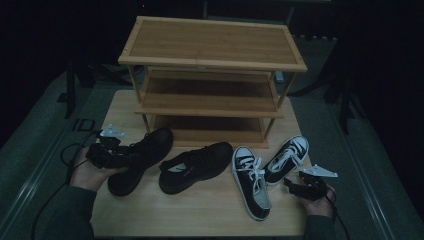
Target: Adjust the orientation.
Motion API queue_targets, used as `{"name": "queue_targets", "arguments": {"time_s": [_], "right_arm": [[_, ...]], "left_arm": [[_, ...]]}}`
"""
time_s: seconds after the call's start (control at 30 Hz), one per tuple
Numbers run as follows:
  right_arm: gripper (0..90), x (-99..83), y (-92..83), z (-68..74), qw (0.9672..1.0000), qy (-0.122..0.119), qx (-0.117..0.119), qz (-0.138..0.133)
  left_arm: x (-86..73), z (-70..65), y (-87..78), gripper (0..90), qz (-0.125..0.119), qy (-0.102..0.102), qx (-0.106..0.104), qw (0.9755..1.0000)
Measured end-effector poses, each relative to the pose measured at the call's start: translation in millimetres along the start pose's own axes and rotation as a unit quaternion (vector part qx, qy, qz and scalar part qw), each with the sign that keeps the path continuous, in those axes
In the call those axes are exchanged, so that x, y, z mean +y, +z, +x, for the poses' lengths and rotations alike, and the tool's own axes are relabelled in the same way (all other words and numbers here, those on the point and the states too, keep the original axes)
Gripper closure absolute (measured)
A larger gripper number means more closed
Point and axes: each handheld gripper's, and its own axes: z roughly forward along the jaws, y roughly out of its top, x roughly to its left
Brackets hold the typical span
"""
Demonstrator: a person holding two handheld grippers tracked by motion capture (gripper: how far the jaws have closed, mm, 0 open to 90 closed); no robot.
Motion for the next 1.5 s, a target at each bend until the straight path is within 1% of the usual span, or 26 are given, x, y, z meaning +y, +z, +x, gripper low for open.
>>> {"name": "queue_targets", "arguments": {"time_s": [0.2,0.23,0.3,0.33,0.6,0.77,0.87,0.9,1.0,1.13,1.23,1.27,1.4,1.5], "right_arm": [[27.7,0.0,0.0,0.1,1.0,0.0,0.0,0.0],[27.6,0.0,0.0,0.1,1.0,0.0,0.0,0.0],[27.6,0.0,0.0,0.1,1.0,0.0,0.0,0.0],[27.6,0.0,0.0,0.0,1.0,0.0,0.0,0.0],[27.6,0.0,0.0,-0.1,1.0,-0.001,0.0,0.0],[27.6,0.1,0.1,-0.1,1.0,0.0,0.0,0.0],[27.6,0.1,0.1,-0.1,1.0,0.0,0.0,0.0],[27.6,0.1,0.1,-0.2,1.0,-0.001,0.001,0.0],[27.6,0.1,0.1,-0.2,1.0,0.0,0.001,0.0],[27.5,0.2,0.2,-0.4,1.0,-0.001,0.001,0.0],[27.4,0.3,0.2,-0.4,1.0,-0.001,0.002,0.0],[27.5,0.3,0.1,-0.4,1.0,0.0,0.002,0.0],[27.4,0.3,0.2,-0.4,1.0,-0.001,0.002,0.0],[27.5,0.3,0.2,-0.5,1.0,-0.001,0.002,0.0]], "left_arm": [[2.0,-2.8,-2.3,50.5,-0.008,0.004,-0.004,1.0],[2.1,-3.9,-3.2,50.5,-0.009,0.003,-0.003,0.9999],[3.0,-6.3,-5.0,50.4,-0.009,0.005,0.005,0.9999],[3.4,-7.0,-5.6,50.3,-0.009,0.005,0.005,0.9999],[11.3,-13.1,-4.6,49.9,-0.014,0.007,-0.009,0.9998],[17.2,-19.7,-4.5,49.7,-0.016,0.017,-0.016,0.9996],[18.0,-21.3,-4.3,49.5,-0.018,0.018,-0.018,0.9995],[21.0,-26.2,-4.8,49.4,-0.02,0.022,-0.021,0.9993],[23.8,-30.2,-4.6,49.2,-0.02,0.026,-0.028,0.9991],[28.1,-34.6,-0.1,49.2,-0.017,0.03,-0.035,0.9988],[29.2,-35.5,1.2,49.2,-0.016,0.031,-0.036,0.9987],[32.0,-38.5,5.2,49.3,-0.014,0.035,-0.039,0.9985],[35.0,-43.3,9.6,49.5,-0.011,0.041,-0.044,0.9981],[36.8,-47.6,12.8,50.3,-0.014,0.047,-0.047,0.9977]]}}
